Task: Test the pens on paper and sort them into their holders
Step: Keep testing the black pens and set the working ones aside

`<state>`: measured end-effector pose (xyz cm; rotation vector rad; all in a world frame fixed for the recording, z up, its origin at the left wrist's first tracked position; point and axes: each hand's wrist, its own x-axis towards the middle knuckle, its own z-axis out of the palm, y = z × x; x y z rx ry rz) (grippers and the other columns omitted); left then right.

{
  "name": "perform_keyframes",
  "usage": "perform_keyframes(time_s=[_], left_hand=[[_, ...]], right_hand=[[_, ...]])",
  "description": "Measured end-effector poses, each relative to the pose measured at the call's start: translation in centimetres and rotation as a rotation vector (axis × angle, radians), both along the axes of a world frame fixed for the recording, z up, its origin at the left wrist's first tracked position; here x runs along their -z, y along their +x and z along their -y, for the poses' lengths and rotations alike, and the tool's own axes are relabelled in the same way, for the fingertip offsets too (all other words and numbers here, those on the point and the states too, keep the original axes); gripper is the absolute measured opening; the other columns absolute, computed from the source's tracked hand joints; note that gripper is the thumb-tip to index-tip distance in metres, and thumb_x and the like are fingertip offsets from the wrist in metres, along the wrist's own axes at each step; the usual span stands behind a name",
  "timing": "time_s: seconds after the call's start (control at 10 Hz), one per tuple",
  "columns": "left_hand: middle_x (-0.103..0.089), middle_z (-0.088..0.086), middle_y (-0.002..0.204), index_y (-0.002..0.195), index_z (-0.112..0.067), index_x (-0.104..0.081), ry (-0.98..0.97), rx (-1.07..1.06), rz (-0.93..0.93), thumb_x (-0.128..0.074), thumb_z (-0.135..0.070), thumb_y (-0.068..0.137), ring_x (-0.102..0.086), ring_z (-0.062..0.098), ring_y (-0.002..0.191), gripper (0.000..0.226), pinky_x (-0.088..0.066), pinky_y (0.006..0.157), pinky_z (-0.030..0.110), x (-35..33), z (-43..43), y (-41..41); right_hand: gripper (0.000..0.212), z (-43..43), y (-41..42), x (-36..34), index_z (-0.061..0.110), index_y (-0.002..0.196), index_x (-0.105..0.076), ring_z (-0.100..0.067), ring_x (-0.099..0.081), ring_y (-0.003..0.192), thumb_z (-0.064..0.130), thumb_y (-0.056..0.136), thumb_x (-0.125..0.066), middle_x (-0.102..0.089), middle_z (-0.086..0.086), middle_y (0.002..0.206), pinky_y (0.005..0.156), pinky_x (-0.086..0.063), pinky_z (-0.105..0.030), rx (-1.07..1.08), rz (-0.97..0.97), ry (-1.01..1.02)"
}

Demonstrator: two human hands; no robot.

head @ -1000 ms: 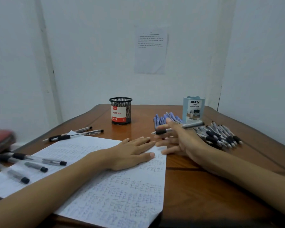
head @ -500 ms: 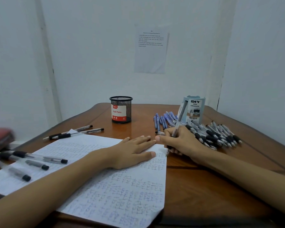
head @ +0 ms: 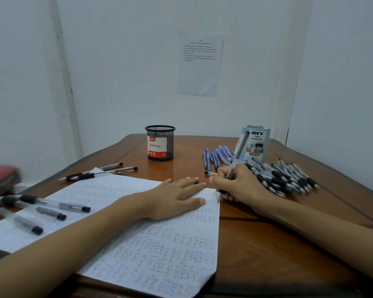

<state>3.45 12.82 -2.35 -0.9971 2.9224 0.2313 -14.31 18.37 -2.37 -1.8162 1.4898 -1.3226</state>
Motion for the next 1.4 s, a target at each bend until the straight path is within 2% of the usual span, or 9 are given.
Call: perform_keyframes(time_s=[0.3, 0.5, 0.6, 0.7, 0.8, 1.0, 1.2, 1.3, 1.4], left_hand=[[0.004, -0.013, 0.157, 0.147, -0.038, -0.001, -0.001, -0.001, 0.007, -0.016, -0.053, 0.096, 0.004, 0.004, 0.143, 0.056, 0.006, 0.114, 0.035, 0.0, 0.1, -0.1], [0.004, -0.013, 0.157, 0.147, -0.038, -0.001, 0.007, -0.001, 0.001, -0.017, -0.053, 0.095, 0.005, 0.004, 0.143, 0.056, 0.006, 0.114, 0.035, 0.1, 0.2, 0.0], [0.004, -0.013, 0.157, 0.147, -0.038, -0.002, 0.004, 0.0, -0.003, -0.017, -0.053, 0.096, 0.005, 0.004, 0.143, 0.056, 0.006, 0.114, 0.035, 0.0, 0.0, 0.0], [0.003, -0.013, 0.157, 0.148, -0.038, -0.002, 0.005, 0.002, -0.002, -0.017, -0.053, 0.096, 0.005, 0.004, 0.143, 0.056, 0.005, 0.114, 0.035, 0.0, 0.0, 0.0], [0.003, -0.013, 0.157, 0.147, -0.038, -0.002, 0.001, 0.001, 0.002, -0.017, -0.053, 0.096, 0.005, 0.004, 0.143, 0.056, 0.005, 0.114, 0.035, 0.0, 0.0, 0.0], [0.003, -0.013, 0.157, 0.148, -0.038, -0.003, 0.003, 0.004, -0.008, -0.017, -0.053, 0.096, 0.005, 0.003, 0.143, 0.056, 0.005, 0.114, 0.035, -0.1, -0.1, 0.1], [0.004, -0.012, 0.157, 0.148, -0.038, -0.002, 0.008, 0.004, -0.011, -0.017, -0.053, 0.096, 0.005, 0.004, 0.143, 0.056, 0.006, 0.114, 0.035, -0.1, -0.1, 0.1], [0.003, -0.012, 0.157, 0.148, -0.037, -0.004, 0.022, -0.001, -0.02, -0.019, -0.052, 0.096, 0.003, 0.005, 0.143, 0.056, 0.005, 0.114, 0.035, -0.1, 0.0, 0.0], [-0.005, -0.012, 0.157, 0.148, -0.034, -0.01, 0.055, -0.016, -0.073, -0.025, -0.052, 0.096, -0.006, 0.008, 0.143, 0.057, 0.001, 0.115, 0.037, -0.1, 0.2, -0.1]], right_hand=[[0.039, -0.1, 0.1, -0.1, 0.011, 0.052, -0.045, -0.002, -0.045, 0.035, 0.005, 0.089, -0.058, -0.048, 0.005, 0.038, 0.039, -0.037, -0.011, 0.004, -0.001, 0.031], [0.039, 0.0, 0.1, -0.1, 0.011, 0.053, -0.044, -0.002, -0.044, 0.035, 0.008, 0.09, -0.058, -0.047, -0.002, 0.045, 0.039, -0.037, -0.011, 0.017, -0.004, 0.016], [0.039, 0.2, 0.0, 0.0, 0.011, 0.052, -0.042, -0.004, -0.044, 0.036, 0.001, 0.087, -0.055, -0.042, -0.007, 0.048, 0.041, -0.039, -0.013, 0.027, -0.022, -0.003], [0.038, 0.3, 0.0, 0.1, 0.01, 0.053, -0.042, -0.003, -0.046, 0.037, 0.003, 0.088, -0.057, -0.042, -0.004, 0.047, 0.042, -0.039, -0.013, 0.026, -0.023, -0.025], [0.037, 0.4, -0.2, 0.2, 0.008, 0.055, -0.044, -0.001, -0.047, 0.037, 0.008, 0.09, -0.059, -0.045, -0.001, 0.046, 0.042, -0.039, -0.012, 0.028, -0.017, -0.049], [0.035, 0.4, -0.2, 0.1, 0.007, 0.055, -0.043, -0.003, -0.043, 0.039, 0.002, 0.088, -0.055, -0.043, -0.008, 0.049, 0.047, -0.038, -0.006, 0.045, -0.047, -0.046], [0.038, 0.2, 0.0, 0.0, 0.009, 0.056, -0.045, -0.004, -0.046, 0.04, 0.012, 0.09, -0.059, -0.046, -0.001, 0.046, 0.046, -0.04, -0.014, 0.019, -0.07, -0.061], [0.038, -0.2, 0.3, -0.2, 0.007, 0.06, -0.05, -0.007, -0.046, 0.04, 0.034, 0.084, -0.062, -0.052, 0.001, 0.049, 0.041, -0.04, -0.015, 0.007, 0.033, -0.079], [0.048, -0.5, 0.5, -0.6, 0.013, 0.053, -0.054, -0.01, -0.041, 0.042, 0.054, 0.077, -0.047, -0.053, 0.001, 0.05, 0.038, -0.034, -0.014, 0.008, 0.148, -0.071]])
